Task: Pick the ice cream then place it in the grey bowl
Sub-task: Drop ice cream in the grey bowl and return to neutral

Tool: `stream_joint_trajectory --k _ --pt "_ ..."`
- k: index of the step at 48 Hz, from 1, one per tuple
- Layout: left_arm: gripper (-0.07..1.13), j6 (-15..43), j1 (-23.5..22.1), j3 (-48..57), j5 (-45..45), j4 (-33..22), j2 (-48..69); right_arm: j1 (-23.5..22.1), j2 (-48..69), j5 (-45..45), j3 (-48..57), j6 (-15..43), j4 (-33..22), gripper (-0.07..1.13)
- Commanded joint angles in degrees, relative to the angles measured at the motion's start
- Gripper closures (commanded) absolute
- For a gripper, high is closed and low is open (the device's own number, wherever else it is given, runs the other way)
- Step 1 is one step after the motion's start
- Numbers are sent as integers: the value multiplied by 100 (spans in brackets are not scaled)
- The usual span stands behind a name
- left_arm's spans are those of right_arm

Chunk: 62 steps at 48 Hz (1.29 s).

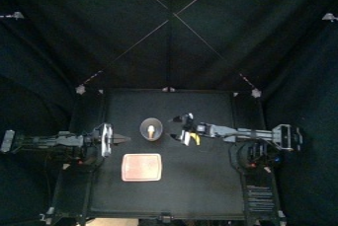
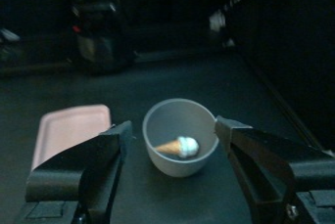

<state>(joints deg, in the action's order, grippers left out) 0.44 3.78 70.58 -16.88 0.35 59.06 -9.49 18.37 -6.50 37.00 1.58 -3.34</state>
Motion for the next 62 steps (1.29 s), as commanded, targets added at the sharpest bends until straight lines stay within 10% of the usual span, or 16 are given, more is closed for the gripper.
stream_joint_trajectory --k 1,20,62 --pt "108 9 18 -79 -26 0 -9 176 1151 -439 580 44 97 6" --pt "108 -9 62 -53 -26 53 44 1187 3885 -729 2180 0 88 6" --pt "108 0 62 -53 -26 62 44 1081 3876 -466 2382 9 167 6"
